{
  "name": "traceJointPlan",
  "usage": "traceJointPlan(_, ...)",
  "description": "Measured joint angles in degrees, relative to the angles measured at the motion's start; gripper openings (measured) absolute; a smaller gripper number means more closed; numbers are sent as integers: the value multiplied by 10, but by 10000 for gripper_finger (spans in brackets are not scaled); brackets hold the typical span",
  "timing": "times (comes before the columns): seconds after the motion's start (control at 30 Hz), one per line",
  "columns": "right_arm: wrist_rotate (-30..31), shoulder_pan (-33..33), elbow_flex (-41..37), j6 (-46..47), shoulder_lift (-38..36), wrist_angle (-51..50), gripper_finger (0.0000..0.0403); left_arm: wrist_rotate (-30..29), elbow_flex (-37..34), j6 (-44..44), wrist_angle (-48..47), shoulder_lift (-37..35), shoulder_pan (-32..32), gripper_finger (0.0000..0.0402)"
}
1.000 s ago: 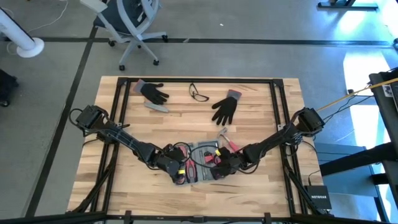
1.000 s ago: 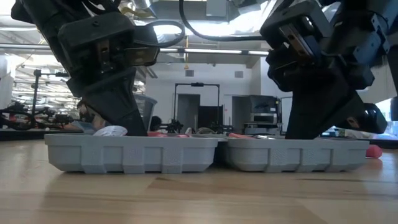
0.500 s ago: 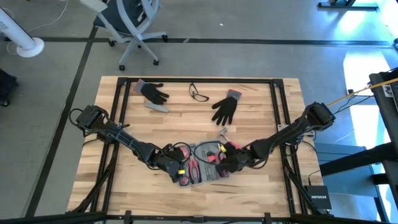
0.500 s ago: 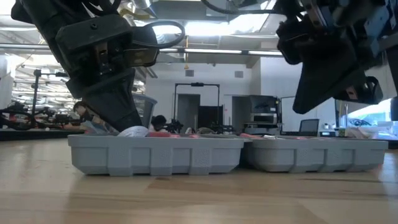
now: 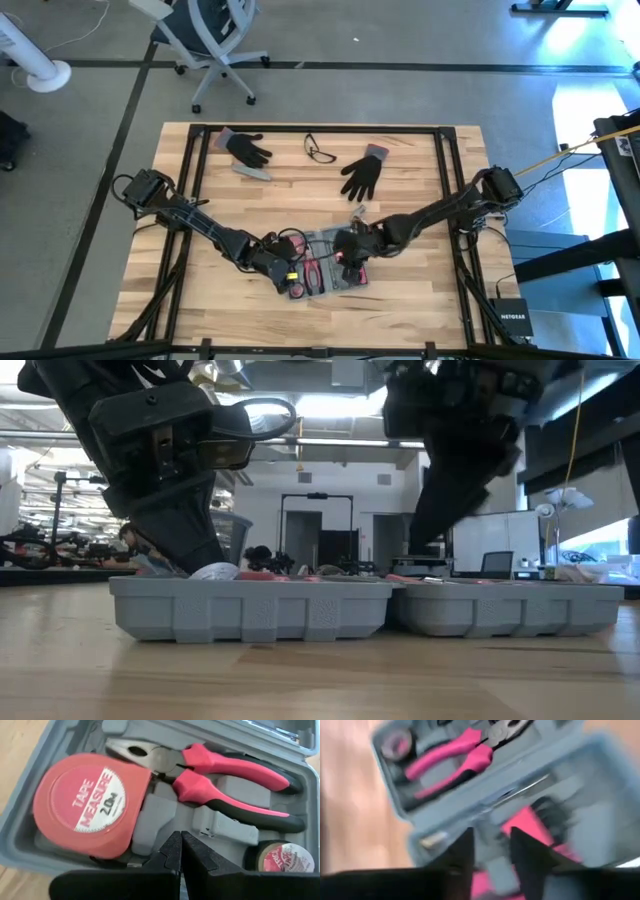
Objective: Prefit tool cases
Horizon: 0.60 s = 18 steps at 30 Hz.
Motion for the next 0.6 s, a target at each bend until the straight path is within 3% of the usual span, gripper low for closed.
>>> traceJointPlan(0.13, 75, -14, 59, -168, 2, -106, 218, 1, 0, -10, -8, 0, 0, 0)
traceJointPlan(0.3, 46, -29, 73, -296, 6, -98, 304, 1, 0, -10, -8, 0, 1, 0)
traceJointPlan(0.43, 37, -26, 73, -318, 22, -108, 336, 0, 0, -12, -8, 0, 1, 0)
traceJointPlan(0.6, 40, -16, 73, -349, 57, -96, 344, -4, 0, -26, -9, 0, 2, 0)
